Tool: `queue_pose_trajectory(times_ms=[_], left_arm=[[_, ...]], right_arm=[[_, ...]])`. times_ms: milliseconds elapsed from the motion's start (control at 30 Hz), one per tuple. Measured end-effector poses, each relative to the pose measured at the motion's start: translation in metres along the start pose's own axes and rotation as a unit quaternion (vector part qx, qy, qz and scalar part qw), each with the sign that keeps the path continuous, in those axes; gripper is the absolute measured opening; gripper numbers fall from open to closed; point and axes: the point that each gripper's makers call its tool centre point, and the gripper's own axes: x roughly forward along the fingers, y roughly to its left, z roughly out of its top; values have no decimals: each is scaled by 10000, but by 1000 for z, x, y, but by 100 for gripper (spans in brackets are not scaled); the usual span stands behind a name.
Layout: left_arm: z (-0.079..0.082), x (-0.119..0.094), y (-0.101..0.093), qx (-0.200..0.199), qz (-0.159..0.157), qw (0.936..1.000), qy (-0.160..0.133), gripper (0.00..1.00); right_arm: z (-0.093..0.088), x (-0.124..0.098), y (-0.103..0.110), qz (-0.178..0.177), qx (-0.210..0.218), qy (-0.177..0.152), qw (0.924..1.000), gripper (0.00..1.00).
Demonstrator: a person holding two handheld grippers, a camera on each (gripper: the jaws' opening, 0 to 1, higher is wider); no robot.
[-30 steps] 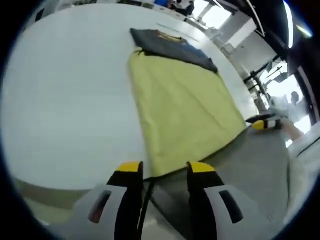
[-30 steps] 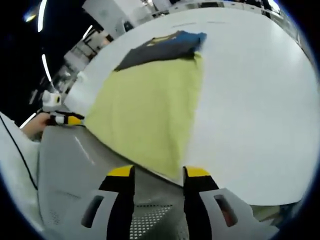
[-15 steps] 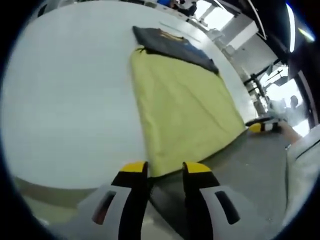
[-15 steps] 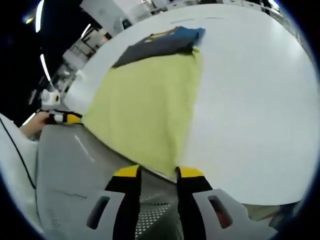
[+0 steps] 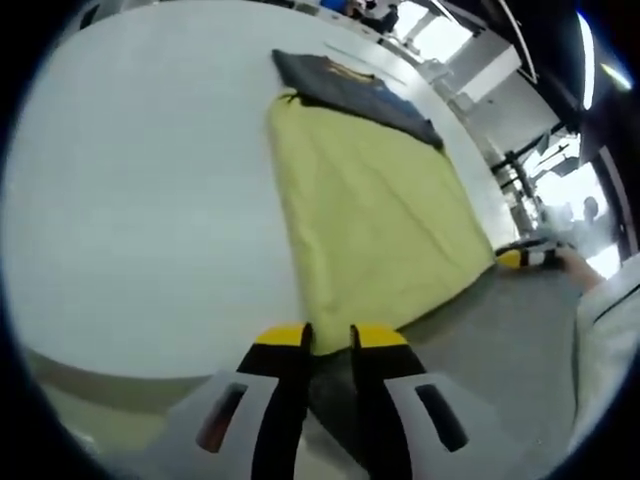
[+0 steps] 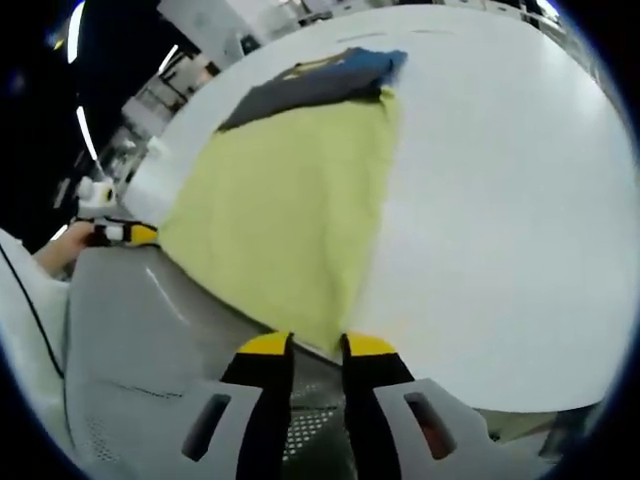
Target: Fold the garment on the visible template until the final outline fits inside the template.
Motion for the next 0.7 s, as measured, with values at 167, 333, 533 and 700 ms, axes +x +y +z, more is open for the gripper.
queue_pose_trajectory(times_ms=[167,333,533,700], left_arm=[[0,0,2,8,49,10000,8,10],[-1,2,2,13,75,10000,46,5],[-1,3,3,-6,80,10000,56,2],[-2,3,3,-68,85,9999,67,1]], right_arm=[[2,1,-3,-34,18,-15,10000,13],[1,1,-5,-92,-27,9,10000,10],[1,1,-7,-146,-24,-3,9999,6],[0,2,-8,-162,-14,18,9999,4]])
